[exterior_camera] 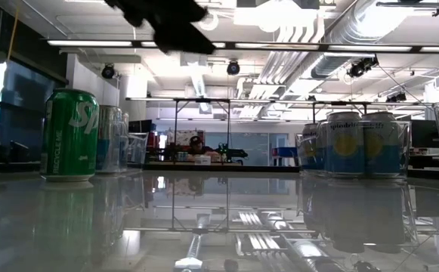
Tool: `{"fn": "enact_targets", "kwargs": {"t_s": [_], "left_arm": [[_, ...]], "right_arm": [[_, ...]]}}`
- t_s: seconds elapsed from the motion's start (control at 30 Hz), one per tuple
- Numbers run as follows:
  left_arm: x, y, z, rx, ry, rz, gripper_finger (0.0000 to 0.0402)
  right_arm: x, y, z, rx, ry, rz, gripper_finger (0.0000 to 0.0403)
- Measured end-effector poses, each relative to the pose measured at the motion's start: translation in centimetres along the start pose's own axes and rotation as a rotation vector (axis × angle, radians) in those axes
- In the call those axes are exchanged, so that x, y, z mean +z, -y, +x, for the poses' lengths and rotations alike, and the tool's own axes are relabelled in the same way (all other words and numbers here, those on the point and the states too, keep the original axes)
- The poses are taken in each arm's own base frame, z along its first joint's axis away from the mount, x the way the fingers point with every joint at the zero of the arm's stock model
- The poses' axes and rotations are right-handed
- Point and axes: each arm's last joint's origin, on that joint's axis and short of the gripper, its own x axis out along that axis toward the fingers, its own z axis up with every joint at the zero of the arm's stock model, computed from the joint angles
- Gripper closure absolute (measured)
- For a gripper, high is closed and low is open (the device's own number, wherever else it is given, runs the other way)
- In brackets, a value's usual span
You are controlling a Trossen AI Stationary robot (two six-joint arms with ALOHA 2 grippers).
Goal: Sort soda cans
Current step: Put the green soda can into the bottom transparent bin
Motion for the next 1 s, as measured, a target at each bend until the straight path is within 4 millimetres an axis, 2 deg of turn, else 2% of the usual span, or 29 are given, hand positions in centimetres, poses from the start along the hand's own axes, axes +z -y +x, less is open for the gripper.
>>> {"fn": "enact_targets", "kwargs": {"t_s": [0.17,0.27,0.37,0.43,0.5,0.57,0.67,0.77,0.83,1.0], "left_arm": [[2.1,1.6,-6.4,0.14,-0.095,0.018,0.0083],[2.6,3.7,-9.9,0.21,-0.114,0.028,0.0083],[1.3,6.1,-11.8,0.269,-0.16,0.075,0.0083],[0.0,7.4,-12.3,0.285,-0.195,0.097,0.0083],[-1.2,8.2,-12.4,0.29,-0.205,0.035,0.0083],[-2.1,8.9,-12.2,0.287,-0.208,-0.054,0.0083],[-3.2,9.6,-11.6,0.266,-0.22,-0.164,0.0083],[-3.8,11.0,-10.5,0.208,-0.166,-0.188,0.0083],[-4.2,12.2,-10.2,0.191,-0.132,-0.174,0.0083],[-4.8,14.5,-10.6,0.128,-0.078,-0.258,0.0083]], "right_arm": [[3.0,-4.9,1.2,0.022,0.455,-0.181,0.0064],[4.8,-7.8,3.5,-0.012,0.532,-0.294,0.0064],[6.8,-10.7,6.9,0.034,0.508,-0.453,0.0064],[8.4,-12.8,9.6,0.172,0.5,-0.603,0.0064],[9.9,-14.5,12.0,0.367,0.534,-0.743,0.0064],[11.7,-15.3,14.2,0.524,0.6,-0.78,0.0064],[14.1,-15.1,17.6,0.682,0.635,-0.769,0.0064],[15.6,-14.4,20.4,0.829,0.6,-0.703,0.0064],[16.3,-14.0,21.3,0.894,0.588,-0.66,0.0064],[16.7,-13.3,22.5,0.868,0.541,-0.619,0.0064]]}}
